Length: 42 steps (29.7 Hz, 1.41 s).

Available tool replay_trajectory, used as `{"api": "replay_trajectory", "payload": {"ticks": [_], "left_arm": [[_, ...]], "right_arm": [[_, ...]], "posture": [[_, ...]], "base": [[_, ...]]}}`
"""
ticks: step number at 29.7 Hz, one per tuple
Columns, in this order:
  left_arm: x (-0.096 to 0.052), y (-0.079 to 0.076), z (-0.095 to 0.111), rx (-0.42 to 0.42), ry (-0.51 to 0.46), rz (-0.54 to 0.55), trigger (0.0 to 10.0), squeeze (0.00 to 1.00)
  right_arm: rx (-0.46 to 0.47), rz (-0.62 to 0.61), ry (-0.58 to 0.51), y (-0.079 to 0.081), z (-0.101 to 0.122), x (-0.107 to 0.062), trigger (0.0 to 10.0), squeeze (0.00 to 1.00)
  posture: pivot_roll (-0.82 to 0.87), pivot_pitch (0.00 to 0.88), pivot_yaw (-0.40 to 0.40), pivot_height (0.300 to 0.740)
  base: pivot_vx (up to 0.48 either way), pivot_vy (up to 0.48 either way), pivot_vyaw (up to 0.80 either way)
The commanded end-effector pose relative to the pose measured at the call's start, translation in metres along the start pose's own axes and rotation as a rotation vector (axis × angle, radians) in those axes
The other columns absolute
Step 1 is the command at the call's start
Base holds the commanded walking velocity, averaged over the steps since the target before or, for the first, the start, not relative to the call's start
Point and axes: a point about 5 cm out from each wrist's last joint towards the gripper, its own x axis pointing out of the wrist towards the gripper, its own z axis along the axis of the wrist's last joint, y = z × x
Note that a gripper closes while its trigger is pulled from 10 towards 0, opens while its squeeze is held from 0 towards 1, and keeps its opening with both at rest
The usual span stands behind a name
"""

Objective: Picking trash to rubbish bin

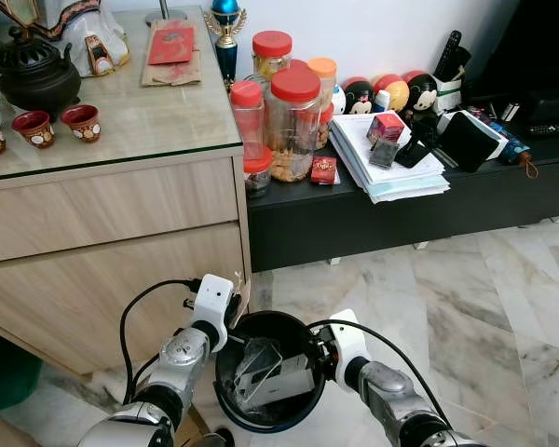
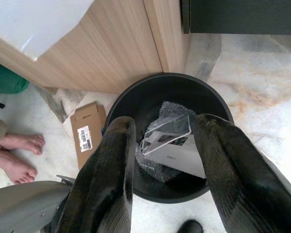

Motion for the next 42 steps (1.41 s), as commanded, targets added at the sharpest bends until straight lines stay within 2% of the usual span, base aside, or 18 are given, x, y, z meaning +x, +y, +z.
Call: {"api": "replay_trajectory", "payload": {"ticks": [1, 2, 6, 16, 17, 18, 19, 21, 23, 24, 26, 27, 29, 30, 33, 34, 36, 42], "left_arm": [[0.001, -0.002, 0.001, -0.03, -0.002, -0.018, 10.0, 0.13], [0.001, -0.002, 0.002, -0.054, -0.007, -0.028, 10.0, 1.0], [0.002, -0.007, 0.003, -0.093, -0.017, -0.105, 10.0, 1.0], [-0.002, -0.009, -0.008, -0.11, 0.027, -0.125, 10.0, 1.0], [-0.004, -0.007, -0.011, -0.094, 0.047, -0.107, 10.0, 0.88], [-0.005, -0.005, -0.014, -0.078, 0.063, -0.091, 10.0, 0.4], [-0.008, -0.001, -0.02, -0.058, 0.093, -0.057, 10.0, 0.0], [-0.021, 0.015, -0.039, 0.018, 0.193, 0.063, 10.0, 0.0], [-0.033, 0.027, -0.054, 0.034, 0.261, 0.164, 10.0, 0.0], [-0.047, 0.039, -0.068, 0.071, 0.331, 0.262, 10.0, 0.0], [-0.068, 0.05, -0.09, 0.038, 0.419, 0.363, 10.0, 0.0], [-0.089, 0.056, -0.109, -0.011, 0.496, 0.431, 10.0, 0.0], [-0.106, 0.056, -0.125, -0.061, 0.556, 0.471, 10.0, 0.0], [-0.124, 0.055, -0.141, -0.093, 0.614, 0.504, 10.0, 0.0], [-0.136, 0.051, -0.151, -0.1, 0.656, 0.521, 10.0, 0.0], [-0.146, 0.048, -0.16, -0.092, 0.697, 0.526, 10.0, 0.0], [-0.152, 0.044, -0.165, -0.083, 0.723, 0.521, 10.0, 0.0], [-0.154, 0.044, -0.166, -0.081, 0.721, 0.529, 10.0, 0.0]], "right_arm": [[0.0, 0.002, -0.012, 0.0, 0.003, 0.001, 10.0, 0.0], [0.0, 0.003, -0.014, 0.001, 0.003, 0.001, 10.0, 0.0], [0.001, 0.012, -0.023, 0.001, 0.004, 0.001, 10.0, 0.0], [-0.008, 0.011, -0.016, 0.001, 0.002, 0.001, 10.0, 0.0], [-0.008, 0.009, -0.012, 0.002, 0.001, 0.0, 10.0, 0.0], [-0.008, 0.006, -0.009, 0.001, 0.0, 0.0, 10.0, 0.0], [-0.008, -0.004, -0.002, 0.001, -0.002, 0.0, 10.0, 0.0], [0.006, -0.034, 0.022, 0.0, -0.01, -0.002, 10.0, 0.0], [0.017, -0.062, 0.051, -0.001, -0.019, -0.005, 10.0, 0.0], [0.017, -0.1, 0.081, -0.004, -0.027, -0.008, 10.0, 0.0], [0.036, -0.164, 0.122, -0.008, -0.04, -0.013, 10.0, 0.0], [0.056, -0.212, 0.158, -0.011, -0.052, -0.019, 10.0, 0.0], [0.068, -0.24, 0.185, -0.013, -0.061, -0.023, 10.0, 0.0], [0.082, -0.262, 0.215, -0.014, -0.071, -0.028, 10.0, 0.0], [0.087, -0.282, 0.241, -0.014, -0.079, -0.032, 10.0, 0.0], [0.09, -0.306, 0.261, -0.016, -0.086, -0.036, 10.0, 0.0], [0.105, -0.33, 0.26, -0.017, -0.09, -0.039, 10.0, 0.0], [0.121, -0.381, 0.242, -0.02, -0.09, -0.041, 10.0, 0.0]], "posture": [[0.1, 0.158, -0.034, 0.74], [0.1, 0.158, -0.034, 0.74], [0.11, 0.158, -0.034, 0.74], [0.11, 0.162, -0.037, 0.74], [0.11, 0.162, -0.037, 0.74], [0.11, 0.162, -0.037, 0.74], [0.11, 0.162, -0.037, 0.74], [0.11, 0.164, -0.028, 0.74], [0.11, 0.164, -0.026, 0.74], [0.11, 0.166, -0.025, 0.74], [0.12, 0.168, -0.026, 0.74], [0.12, 0.168, -0.026, 0.74], [0.12, 0.169, -0.026, 0.74], [0.12, 0.169, -0.025, 0.74], [0.12, 0.17, -0.026, 0.74], [0.12, 0.171, -0.028, 0.74], [0.12, 0.171, -0.029, 0.74], [0.11, 0.161, -0.024, 0.74]], "base": [[0.0, 0.0, 0.0], [0.0, 0.0, 0.0], [0.0, 0.0, 0.0], [0.0, 0.0, 0.0], [0.0, 0.0, 0.0], [0.0, 0.0, 0.0], [0.0, 0.0, 0.0], [0.0, 0.0, 0.0], [0.0, 0.0, 0.0], [0.0, 0.0, 0.0], [0.0, 0.0, 0.0], [0.0, 0.0, 0.0], [0.0, 0.0, 0.0], [0.0, 0.0, 0.0], [0.0, 0.0, 0.0], [0.0, 0.0, 0.0], [0.0, 0.0, 0.0], [0.0, 0.0, 0.0]]}}
